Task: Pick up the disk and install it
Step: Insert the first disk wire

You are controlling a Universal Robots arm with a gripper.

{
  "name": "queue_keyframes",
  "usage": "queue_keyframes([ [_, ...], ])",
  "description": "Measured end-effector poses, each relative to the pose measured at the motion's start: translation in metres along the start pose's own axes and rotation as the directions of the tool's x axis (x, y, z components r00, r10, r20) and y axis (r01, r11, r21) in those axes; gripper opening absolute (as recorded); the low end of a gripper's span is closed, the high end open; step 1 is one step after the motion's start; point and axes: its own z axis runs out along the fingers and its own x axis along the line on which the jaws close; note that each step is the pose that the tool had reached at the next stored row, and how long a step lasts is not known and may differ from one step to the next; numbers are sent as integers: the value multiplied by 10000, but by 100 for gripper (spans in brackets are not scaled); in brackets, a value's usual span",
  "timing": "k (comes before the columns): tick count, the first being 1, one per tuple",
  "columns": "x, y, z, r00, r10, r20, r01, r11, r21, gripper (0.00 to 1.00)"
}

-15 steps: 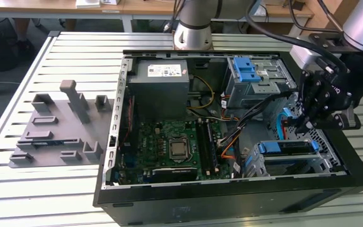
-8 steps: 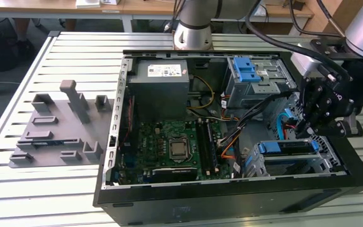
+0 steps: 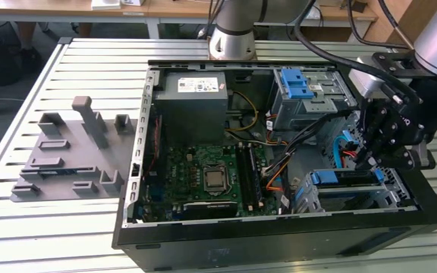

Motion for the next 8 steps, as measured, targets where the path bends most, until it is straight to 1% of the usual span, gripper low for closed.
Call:
queue_keyframes([
  [2,0,0,3,10000,76,4,-76,10000,-3,16],
  [5,0,1,12,9992,394,8,-394,9992,-15,16],
  [8,12,0,25,9990,454,9,-454,9990,-19,16],
])
